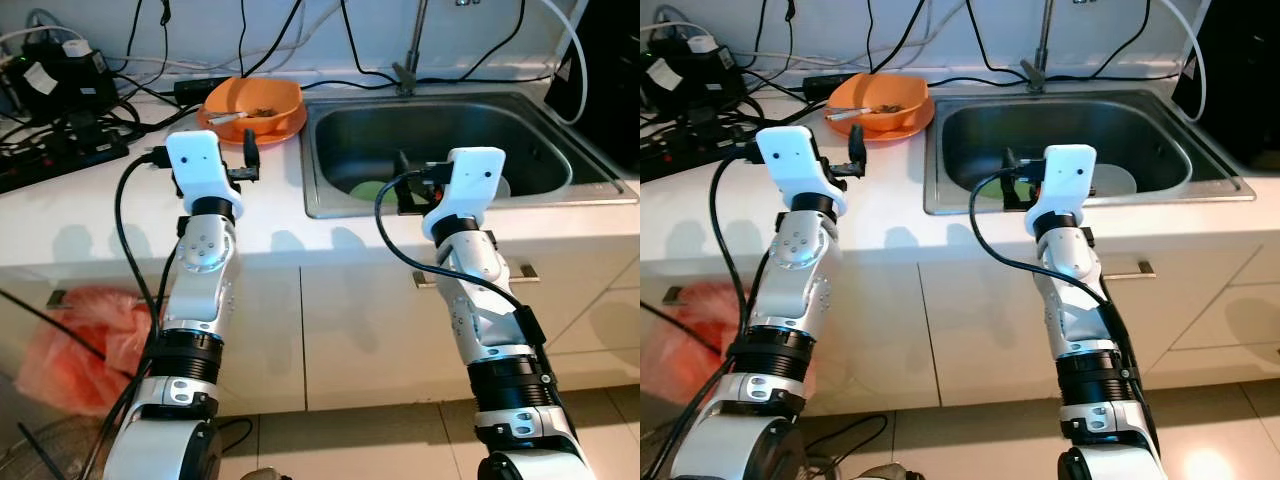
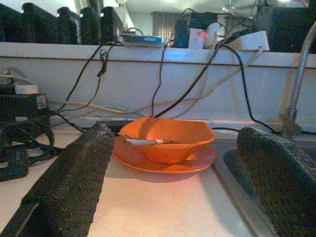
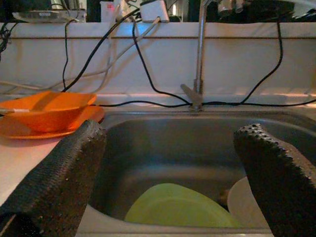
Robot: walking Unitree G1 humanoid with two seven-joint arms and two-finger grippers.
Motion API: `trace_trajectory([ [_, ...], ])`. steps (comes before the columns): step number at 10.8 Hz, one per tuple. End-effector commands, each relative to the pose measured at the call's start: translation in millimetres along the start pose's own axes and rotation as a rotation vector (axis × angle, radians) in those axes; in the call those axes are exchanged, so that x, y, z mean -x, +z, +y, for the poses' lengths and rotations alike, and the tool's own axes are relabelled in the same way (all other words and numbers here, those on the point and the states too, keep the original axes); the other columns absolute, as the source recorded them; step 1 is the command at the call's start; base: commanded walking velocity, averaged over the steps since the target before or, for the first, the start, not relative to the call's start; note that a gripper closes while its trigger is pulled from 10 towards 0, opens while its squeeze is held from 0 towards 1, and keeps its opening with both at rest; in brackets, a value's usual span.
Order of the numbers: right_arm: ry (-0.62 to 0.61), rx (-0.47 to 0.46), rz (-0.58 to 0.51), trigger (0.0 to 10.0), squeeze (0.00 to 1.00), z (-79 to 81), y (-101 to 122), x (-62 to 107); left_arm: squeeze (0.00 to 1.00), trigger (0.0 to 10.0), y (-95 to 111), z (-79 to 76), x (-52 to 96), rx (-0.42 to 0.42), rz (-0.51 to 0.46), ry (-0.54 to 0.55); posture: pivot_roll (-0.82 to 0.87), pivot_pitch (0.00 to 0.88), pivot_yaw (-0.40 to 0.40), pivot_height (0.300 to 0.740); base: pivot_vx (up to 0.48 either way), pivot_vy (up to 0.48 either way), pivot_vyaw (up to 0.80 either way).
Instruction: Kitchen organization
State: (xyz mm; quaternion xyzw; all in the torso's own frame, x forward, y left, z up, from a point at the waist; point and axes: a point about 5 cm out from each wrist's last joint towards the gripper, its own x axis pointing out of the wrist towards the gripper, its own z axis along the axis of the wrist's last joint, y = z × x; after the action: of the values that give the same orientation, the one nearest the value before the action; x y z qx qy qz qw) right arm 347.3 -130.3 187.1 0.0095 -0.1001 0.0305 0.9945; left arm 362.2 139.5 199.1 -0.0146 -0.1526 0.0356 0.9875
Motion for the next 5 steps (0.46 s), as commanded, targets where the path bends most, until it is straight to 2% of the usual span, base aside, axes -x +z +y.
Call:
trace_trajectory([
  [1,-0.01,-0.007,-0.024,10.0,0.0,-3.0,4.7,-0.7,0.0,10.0,6.0,-2.9,-1.9,-0.008,-0.022,-0.015,0.07,0.0,0.045,0.74,0.0,0.0,0.0],
  [4,-0.017,-0.008,-0.024,10.0,0.0,-3.7,4.4,-0.7,0.0,10.0,4.6,-1.8,-2.2,-0.008,-0.013,-0.014,0.07,0.0,0.047,0.74,0.0,0.0,0.8],
  [5,-0.017,-0.013,-0.024,10.0,0.0,-4.1,4.2,-0.9,0.0,10.0,2.9,0.8,-2.2,-0.007,-0.002,-0.002,0.07,0.0,0.047,0.74,0.0,0.0,0.0],
])
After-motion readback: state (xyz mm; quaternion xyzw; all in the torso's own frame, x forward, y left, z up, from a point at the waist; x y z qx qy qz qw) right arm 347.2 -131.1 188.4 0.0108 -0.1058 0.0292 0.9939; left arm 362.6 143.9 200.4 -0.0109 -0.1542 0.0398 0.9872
